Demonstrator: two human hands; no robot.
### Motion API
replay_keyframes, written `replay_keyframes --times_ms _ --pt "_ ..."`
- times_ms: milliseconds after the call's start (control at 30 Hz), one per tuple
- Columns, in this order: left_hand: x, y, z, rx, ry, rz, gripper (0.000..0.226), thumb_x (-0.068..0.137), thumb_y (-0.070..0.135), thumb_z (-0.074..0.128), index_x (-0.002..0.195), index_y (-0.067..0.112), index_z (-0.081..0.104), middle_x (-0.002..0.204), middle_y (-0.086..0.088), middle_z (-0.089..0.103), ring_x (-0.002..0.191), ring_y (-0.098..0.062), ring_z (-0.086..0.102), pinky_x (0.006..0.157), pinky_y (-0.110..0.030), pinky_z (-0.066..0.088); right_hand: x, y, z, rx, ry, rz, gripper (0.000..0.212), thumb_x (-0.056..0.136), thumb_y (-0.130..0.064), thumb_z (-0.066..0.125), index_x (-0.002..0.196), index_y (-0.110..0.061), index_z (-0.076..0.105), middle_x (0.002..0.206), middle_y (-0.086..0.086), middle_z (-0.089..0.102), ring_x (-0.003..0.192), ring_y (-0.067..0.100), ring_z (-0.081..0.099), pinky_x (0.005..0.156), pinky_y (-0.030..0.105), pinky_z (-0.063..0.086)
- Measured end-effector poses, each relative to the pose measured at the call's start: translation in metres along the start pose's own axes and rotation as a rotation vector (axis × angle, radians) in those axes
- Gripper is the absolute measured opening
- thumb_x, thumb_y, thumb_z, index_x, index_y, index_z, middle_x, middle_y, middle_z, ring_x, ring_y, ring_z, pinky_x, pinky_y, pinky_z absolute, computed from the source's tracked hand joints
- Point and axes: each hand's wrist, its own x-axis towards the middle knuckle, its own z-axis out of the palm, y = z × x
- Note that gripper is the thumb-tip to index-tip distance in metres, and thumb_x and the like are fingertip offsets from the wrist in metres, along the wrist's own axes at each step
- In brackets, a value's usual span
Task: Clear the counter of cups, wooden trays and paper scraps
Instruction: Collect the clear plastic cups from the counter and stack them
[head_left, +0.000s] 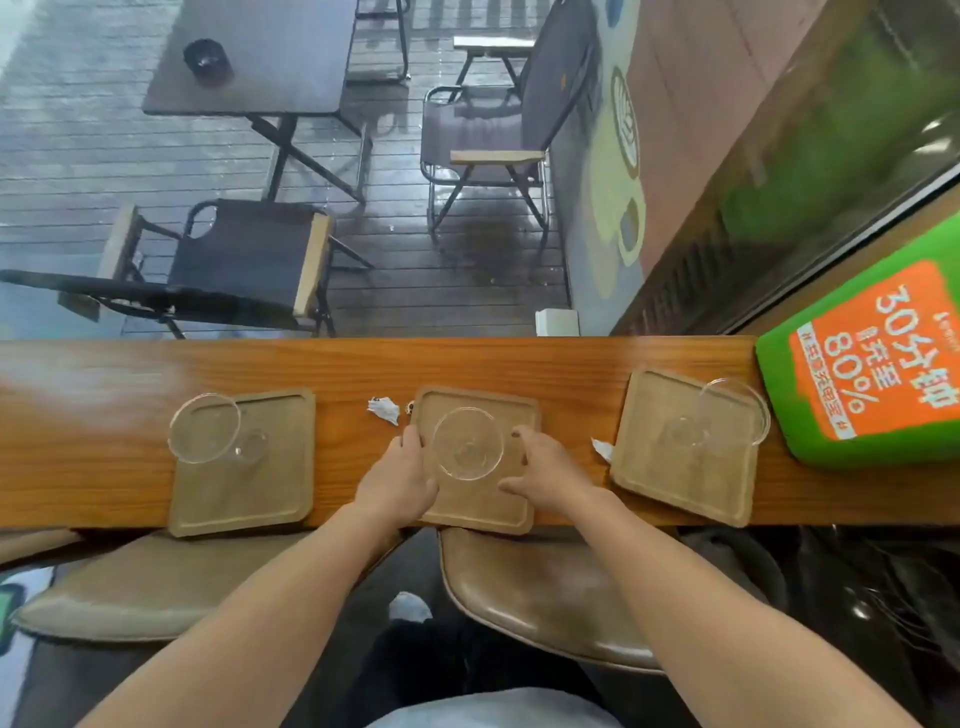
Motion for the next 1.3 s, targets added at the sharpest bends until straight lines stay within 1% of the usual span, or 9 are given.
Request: replay_keyframes --times_ms 200,300,467,600,800,933,1033,1167,1300 --pt "0.011 -0.004 0.005 -0.222 -0.030 0.022 0.052 0.077 0.013 0.074 0.113 0.029 0.040 0.116 0.002 0.053 0.091 -0.021 0.062 0.076 -0.035 0.056 0.005 -0.007 0.001 0.085 -0.004 -0.036 0.091 0.083 -0.020 0.080 0.154 -0.027 0.024 0.150 0.007 0.042 0.135 0.026 0.044 0.111 0.044 0.041" --pt "0.011 -0.002 0.006 -0.319 -0.034 0.050 0.065 0.075 0.010 0.078 0.119 0.038 0.040 0.116 0.013 0.052 0.085 -0.015 0.066 0.078 -0.038 0.059 0.004 -0.014 0.000 0.149 -0.031 -0.058 0.093 0.081 -0.015 0.081 0.153 -0.031 0.025 0.151 0.003 0.039 0.129 0.029 0.051 0.104 0.049 0.048" --pt "0.007 0.000 0.006 -0.407 -0.030 0.103 0.072 0.075 0.014 0.083 0.118 0.052 0.039 0.110 0.027 0.051 0.077 0.001 0.069 0.061 -0.016 0.054 -0.001 -0.021 0.005 0.233 -0.014 -0.098 0.085 0.078 -0.018 0.083 0.146 -0.034 0.034 0.139 -0.004 0.046 0.116 0.022 0.058 0.095 0.045 0.054" --pt "-0.001 -0.004 0.002 -0.423 -0.019 0.112 0.069 0.077 0.014 0.081 0.120 0.050 0.041 0.110 0.027 0.051 0.077 -0.001 0.071 0.069 -0.019 0.056 -0.007 -0.027 0.008 0.262 -0.011 -0.109 0.081 0.078 -0.021 0.083 0.143 -0.033 0.037 0.125 -0.013 0.043 0.111 0.015 0.055 0.089 0.039 0.055" --pt "-0.011 -0.008 -0.011 -0.461 -0.002 0.096 0.069 0.079 0.010 0.077 0.132 0.040 0.044 0.104 0.017 0.060 0.080 -0.010 0.072 0.071 -0.022 0.057 -0.015 -0.043 0.000 0.220 0.004 -0.141 0.080 0.078 -0.023 0.083 0.145 -0.025 0.039 0.139 -0.003 0.047 0.117 0.021 0.057 0.095 0.045 0.054" --pt "-0.021 0.000 -0.026 -0.471 0.050 0.112 0.069 0.078 0.007 0.075 0.136 0.028 0.045 0.097 0.011 0.063 0.082 -0.015 0.071 0.078 -0.032 0.060 -0.023 -0.058 -0.008 0.242 0.038 -0.189 0.071 0.079 -0.023 0.083 0.139 -0.027 0.045 0.136 -0.002 0.052 0.113 0.019 0.058 0.094 0.044 0.055" --pt "-0.028 0.006 -0.037 -0.500 0.084 0.143 0.068 0.078 0.005 0.074 0.137 0.025 0.046 0.100 0.012 0.061 0.087 -0.016 0.069 0.071 -0.027 0.059 -0.030 -0.065 -0.017 0.258 0.076 -0.219 0.072 0.078 -0.026 0.084 0.140 -0.025 0.047 0.135 -0.003 0.054 0.118 0.017 0.056 0.099 0.045 0.052" --pt "-0.035 0.016 -0.050 -0.528 0.166 0.207 0.067 0.080 0.009 0.075 0.139 0.024 0.046 0.107 0.019 0.057 0.091 -0.002 0.059 0.062 -0.009 0.048 -0.040 -0.073 -0.026 0.336 0.117 -0.248 0.076 0.078 -0.027 0.084 0.143 -0.025 0.043 0.134 -0.004 0.057 0.117 0.016 0.059 0.097 0.044 0.054" --pt "-0.040 0.023 -0.062 -0.591 0.236 0.249 0.071 0.081 0.013 0.078 0.143 0.020 0.044 0.128 0.004 0.056 0.109 -0.011 0.055 0.074 -0.012 0.044 -0.046 -0.089 -0.033 0.394 0.170 -0.296 0.075 0.076 -0.026 0.086 0.136 -0.035 0.042 0.122 -0.012 0.057 0.106 0.011 0.063 0.091 0.041 0.058"
